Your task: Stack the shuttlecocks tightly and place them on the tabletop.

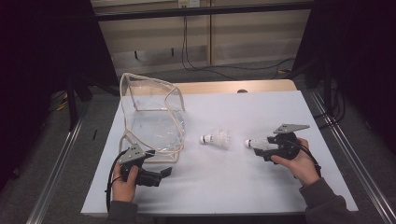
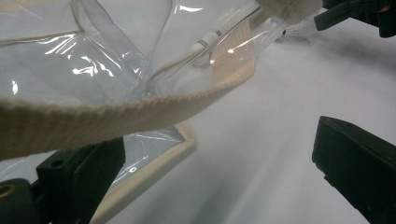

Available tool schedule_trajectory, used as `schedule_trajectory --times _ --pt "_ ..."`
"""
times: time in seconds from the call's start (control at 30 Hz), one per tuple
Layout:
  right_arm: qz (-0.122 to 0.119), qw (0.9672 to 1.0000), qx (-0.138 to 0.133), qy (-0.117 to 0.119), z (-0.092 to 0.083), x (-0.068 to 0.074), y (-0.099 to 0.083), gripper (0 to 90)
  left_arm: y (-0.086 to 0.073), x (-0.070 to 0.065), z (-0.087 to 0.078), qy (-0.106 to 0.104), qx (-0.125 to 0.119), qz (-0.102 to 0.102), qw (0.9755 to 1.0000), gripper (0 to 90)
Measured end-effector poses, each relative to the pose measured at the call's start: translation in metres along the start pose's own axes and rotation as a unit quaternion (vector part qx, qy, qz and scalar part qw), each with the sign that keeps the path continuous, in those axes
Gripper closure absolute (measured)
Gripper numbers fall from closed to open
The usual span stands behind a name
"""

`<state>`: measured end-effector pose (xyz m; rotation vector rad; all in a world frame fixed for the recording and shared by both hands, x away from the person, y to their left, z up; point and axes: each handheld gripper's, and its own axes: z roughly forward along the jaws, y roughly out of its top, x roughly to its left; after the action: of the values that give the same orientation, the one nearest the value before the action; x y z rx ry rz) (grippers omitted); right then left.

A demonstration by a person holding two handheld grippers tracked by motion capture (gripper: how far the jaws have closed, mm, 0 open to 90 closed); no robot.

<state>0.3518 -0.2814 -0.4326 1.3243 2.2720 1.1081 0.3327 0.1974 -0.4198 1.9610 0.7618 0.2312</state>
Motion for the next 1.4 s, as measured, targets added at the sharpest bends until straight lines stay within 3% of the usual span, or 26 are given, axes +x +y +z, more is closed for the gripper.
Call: schedule_trajectory --times 0.3,0.57,1.1,1.4 --pt "-0.002 0.9999 0.009 -0.006 0.005 0.0 -0.003 39.5 0.0 0.0 0.001 -0.002 0.0 -0.002 1.0 2.8" --pt "-0.003 1.0 -0.001 -0.008 0.005 -0.001 -0.003 56.9 0.0 0.0 0.001 -0.001 -0.001 -0.002 1.0 2.8" --pt "-0.005 0.9999 0.008 0.008 0.012 0.001 -0.005 71.2 0.0 0.0 0.0 0.0 0.001 0.0 1.0 2.8" --pt "-0.004 1.0 -0.004 0.007 0.011 0.0 -0.005 76.5 0.0 0.0 0.0 0.0 0.001 0.0 1.0 2.8"
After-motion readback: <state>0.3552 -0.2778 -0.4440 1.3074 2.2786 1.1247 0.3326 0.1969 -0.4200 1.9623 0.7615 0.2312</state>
